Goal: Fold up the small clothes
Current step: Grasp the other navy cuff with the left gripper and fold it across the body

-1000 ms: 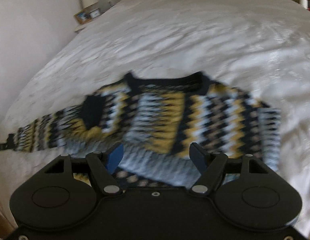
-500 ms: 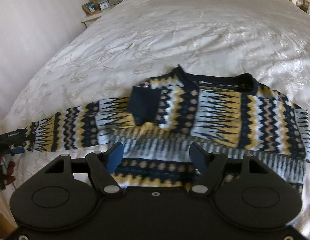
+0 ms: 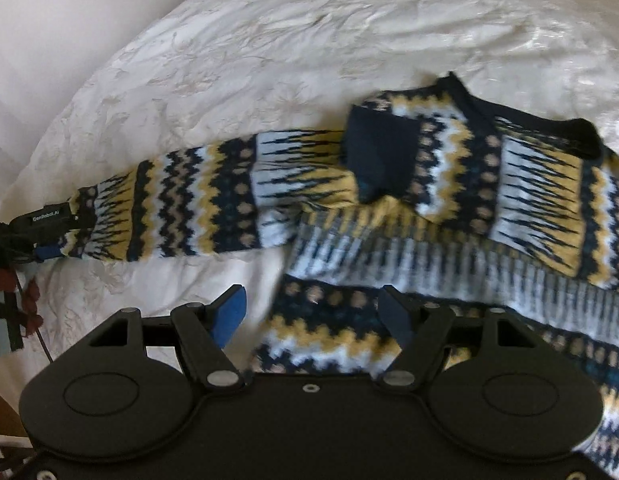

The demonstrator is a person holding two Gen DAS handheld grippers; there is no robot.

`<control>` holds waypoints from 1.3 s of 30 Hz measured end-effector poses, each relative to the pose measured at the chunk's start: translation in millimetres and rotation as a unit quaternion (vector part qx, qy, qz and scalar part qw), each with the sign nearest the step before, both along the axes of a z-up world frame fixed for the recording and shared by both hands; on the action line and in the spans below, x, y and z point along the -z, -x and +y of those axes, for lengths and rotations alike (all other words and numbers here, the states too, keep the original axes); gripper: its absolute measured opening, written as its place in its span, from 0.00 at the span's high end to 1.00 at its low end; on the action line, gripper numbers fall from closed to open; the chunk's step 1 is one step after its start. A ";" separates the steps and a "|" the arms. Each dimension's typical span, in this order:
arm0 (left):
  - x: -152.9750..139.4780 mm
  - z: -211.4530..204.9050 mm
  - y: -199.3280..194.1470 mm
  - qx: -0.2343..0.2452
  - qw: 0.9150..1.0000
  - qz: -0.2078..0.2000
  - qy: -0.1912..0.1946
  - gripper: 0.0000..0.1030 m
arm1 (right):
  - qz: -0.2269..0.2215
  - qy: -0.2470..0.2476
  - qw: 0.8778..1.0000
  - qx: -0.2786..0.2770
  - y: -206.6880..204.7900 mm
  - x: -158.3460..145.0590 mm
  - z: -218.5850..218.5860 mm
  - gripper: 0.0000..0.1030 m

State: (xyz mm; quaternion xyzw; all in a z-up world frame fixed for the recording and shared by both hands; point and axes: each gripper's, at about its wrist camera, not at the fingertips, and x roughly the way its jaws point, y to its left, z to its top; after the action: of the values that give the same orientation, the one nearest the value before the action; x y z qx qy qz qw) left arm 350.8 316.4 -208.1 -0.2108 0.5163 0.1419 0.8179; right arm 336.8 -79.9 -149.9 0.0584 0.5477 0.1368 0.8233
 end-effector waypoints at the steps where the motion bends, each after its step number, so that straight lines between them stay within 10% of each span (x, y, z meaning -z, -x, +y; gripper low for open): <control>1: -0.4 0.9 0.9 -0.006 1.000 0.000 -0.001 0.08 | 0.001 -0.002 1.000 -0.001 -3.4 0.7 3.5 0.27; 3: -2.8 2.2 2.9 -0.022 1.000 0.000 -0.011 0.21 | -0.001 -0.007 1.000 -0.003 -9.9 0.3 8.6 0.27; 7: -14.8 8.3 12.5 -0.043 0.999 -0.031 -0.012 0.92 | -0.012 -0.023 1.000 0.006 -13.7 -8.5 9.0 0.27; 18: -121.0 -22.8 14.7 -0.033 0.983 -0.169 -0.061 0.94 | -0.030 -0.048 0.996 0.071 22.2 -14.1 -57.2 0.27; 27: -233.3 -179.9 10.0 0.109 0.935 -0.320 -0.108 0.94 | -0.040 -0.076 0.991 0.104 65.4 -17.2 -129.8 0.27; 33: -221.8 -319.5 1.3 0.225 0.916 -0.323 -0.083 0.93 | -0.060 -0.078 0.988 0.119 93.1 -24.1 -186.8 0.27; 39: -150.1 -433.9 1.1 0.334 0.906 -0.255 -0.048 0.92 | -0.059 -0.073 0.986 0.139 114.7 -19.2 -243.6 0.27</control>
State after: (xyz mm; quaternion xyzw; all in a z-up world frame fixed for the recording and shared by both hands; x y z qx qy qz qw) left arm 349.7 -117.6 -57.9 -0.0151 0.3226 -0.1739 0.9303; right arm 222.1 -323.5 -130.7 0.1857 0.4737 0.0635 0.8585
